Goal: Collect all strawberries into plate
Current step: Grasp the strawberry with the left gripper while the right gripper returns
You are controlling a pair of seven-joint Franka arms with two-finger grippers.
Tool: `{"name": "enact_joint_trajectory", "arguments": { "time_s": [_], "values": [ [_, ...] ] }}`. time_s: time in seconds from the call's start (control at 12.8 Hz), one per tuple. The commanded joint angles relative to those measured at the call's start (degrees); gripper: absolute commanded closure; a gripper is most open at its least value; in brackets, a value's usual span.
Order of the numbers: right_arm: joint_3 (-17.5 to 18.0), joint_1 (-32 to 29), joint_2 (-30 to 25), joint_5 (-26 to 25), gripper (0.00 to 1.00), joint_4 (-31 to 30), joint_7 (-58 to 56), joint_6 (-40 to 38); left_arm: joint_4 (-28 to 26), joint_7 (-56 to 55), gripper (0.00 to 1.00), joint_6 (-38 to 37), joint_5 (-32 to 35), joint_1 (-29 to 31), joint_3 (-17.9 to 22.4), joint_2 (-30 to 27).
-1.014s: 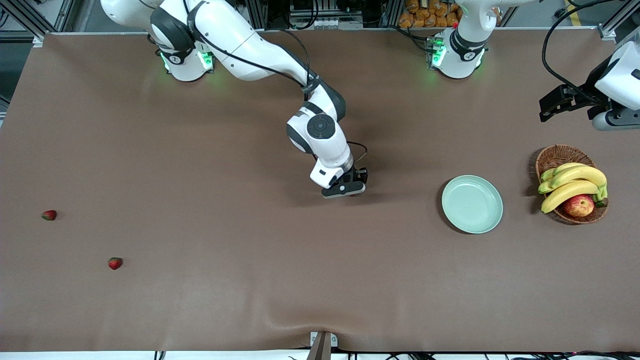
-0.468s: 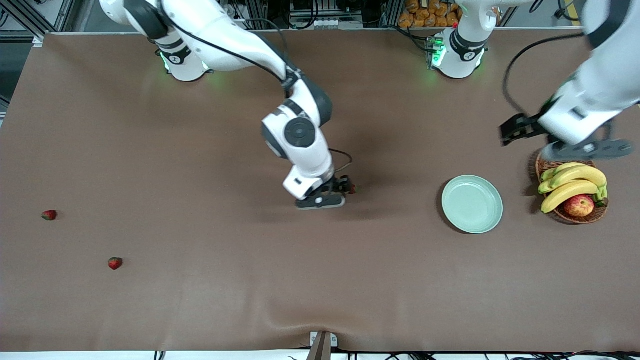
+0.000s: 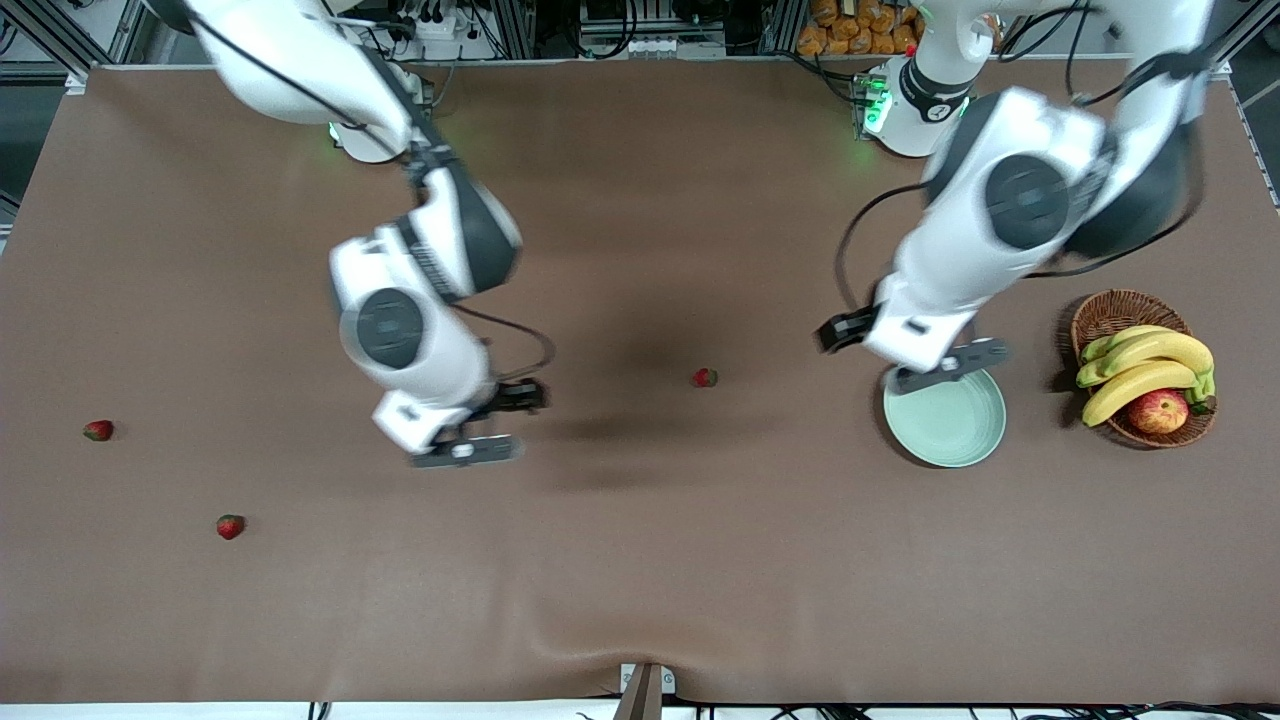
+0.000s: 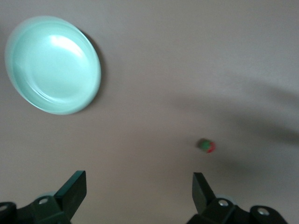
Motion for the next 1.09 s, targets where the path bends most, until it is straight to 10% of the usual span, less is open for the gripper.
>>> {"name": "enact_joint_trajectory", "arguments": {
  "time_s": [0.0, 0.55, 1.01],
  "values": [
    [1.3, -10.6, -6.9, -0.4, 0.00, -7.4, -9.5, -4.1, 0.8, -21.0, 0.00, 7.1, 2.9, -5.1, 0.1, 6.5],
    [1.2, -35.8, -6.4, -6.9, 0.00, -7.1, -18.5, -5.7, 1.2, -60.2, 0.00, 15.3, 17.9, -15.1, -0.1, 20.2],
    [1.2, -51.5, 4.4, -7.6, 0.00, -6.5, -27.4, 14.1, 1.2, -73.3, 0.00, 19.6, 19.6, -16.3, 0.2, 25.1]
  ]
}}
